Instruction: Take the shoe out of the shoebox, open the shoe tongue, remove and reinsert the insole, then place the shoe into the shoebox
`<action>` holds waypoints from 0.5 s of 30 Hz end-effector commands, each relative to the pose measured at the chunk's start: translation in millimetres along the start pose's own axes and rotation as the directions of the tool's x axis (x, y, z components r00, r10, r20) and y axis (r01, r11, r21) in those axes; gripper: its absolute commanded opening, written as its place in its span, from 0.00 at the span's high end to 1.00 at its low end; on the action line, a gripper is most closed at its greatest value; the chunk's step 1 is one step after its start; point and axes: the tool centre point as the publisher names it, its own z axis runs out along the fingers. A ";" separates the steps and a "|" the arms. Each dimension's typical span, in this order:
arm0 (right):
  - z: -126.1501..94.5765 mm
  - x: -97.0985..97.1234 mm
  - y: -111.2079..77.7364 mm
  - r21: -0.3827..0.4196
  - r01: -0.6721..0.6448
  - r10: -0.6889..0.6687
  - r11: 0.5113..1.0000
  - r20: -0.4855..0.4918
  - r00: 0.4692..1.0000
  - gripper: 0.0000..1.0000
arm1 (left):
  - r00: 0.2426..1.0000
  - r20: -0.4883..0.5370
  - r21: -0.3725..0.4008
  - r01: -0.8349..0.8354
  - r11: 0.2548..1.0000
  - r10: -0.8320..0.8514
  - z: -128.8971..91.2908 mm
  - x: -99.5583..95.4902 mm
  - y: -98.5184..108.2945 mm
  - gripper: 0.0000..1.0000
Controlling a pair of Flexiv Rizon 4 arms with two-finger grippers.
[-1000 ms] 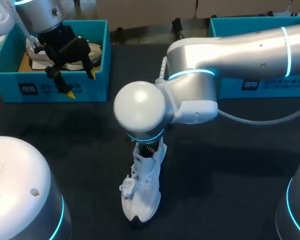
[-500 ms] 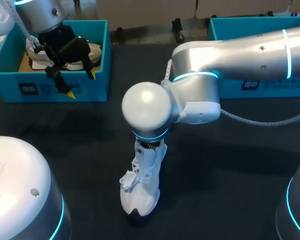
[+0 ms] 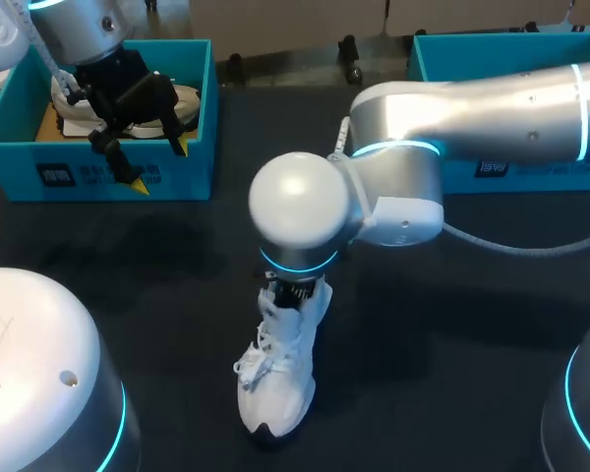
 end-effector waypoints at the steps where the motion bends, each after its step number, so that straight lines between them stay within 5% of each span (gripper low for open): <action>1: -16.3 7.7 -6.9 -0.036 -0.226 0.228 0.973 0.050 0.972 1.00 | 1.000 0.000 -0.002 0.000 1.000 0.000 -0.2 0.6 0.0 0.00; 15: 12.0 9.6 -27.0 0.074 -0.280 0.283 0.957 -0.031 0.959 1.00 | 1.000 0.000 -0.002 0.000 1.000 0.000 -0.2 0.6 0.0 0.00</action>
